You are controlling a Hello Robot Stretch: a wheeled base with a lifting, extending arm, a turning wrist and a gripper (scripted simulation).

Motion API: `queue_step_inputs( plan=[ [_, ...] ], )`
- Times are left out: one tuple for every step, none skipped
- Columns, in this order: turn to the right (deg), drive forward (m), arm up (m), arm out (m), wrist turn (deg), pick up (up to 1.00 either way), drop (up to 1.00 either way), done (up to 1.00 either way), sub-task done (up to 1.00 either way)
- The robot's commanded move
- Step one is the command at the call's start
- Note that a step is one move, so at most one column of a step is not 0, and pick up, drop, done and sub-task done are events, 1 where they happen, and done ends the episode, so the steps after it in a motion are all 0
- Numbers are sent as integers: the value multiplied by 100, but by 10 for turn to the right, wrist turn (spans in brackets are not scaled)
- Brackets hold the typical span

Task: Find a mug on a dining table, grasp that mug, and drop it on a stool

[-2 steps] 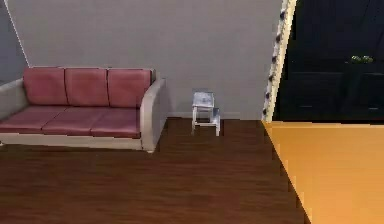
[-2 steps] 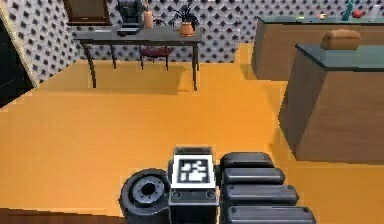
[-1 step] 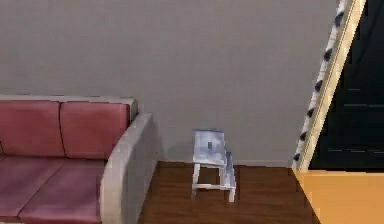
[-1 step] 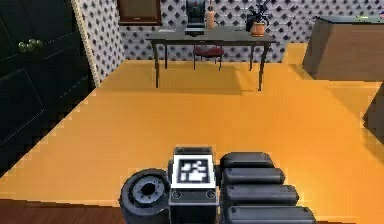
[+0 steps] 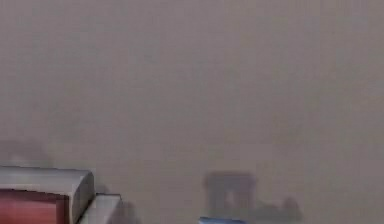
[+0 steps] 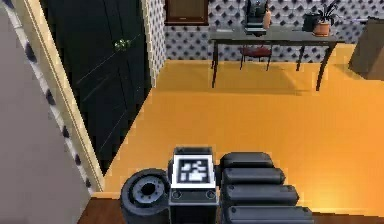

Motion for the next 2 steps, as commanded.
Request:
queue_step_inputs(
  plan=[
    [450, 0, 0, 0, 0, 0, 0, 0, 0],
    [450, 0, 0, 0, 0, 0, 0, 0, 0]
  ],
)
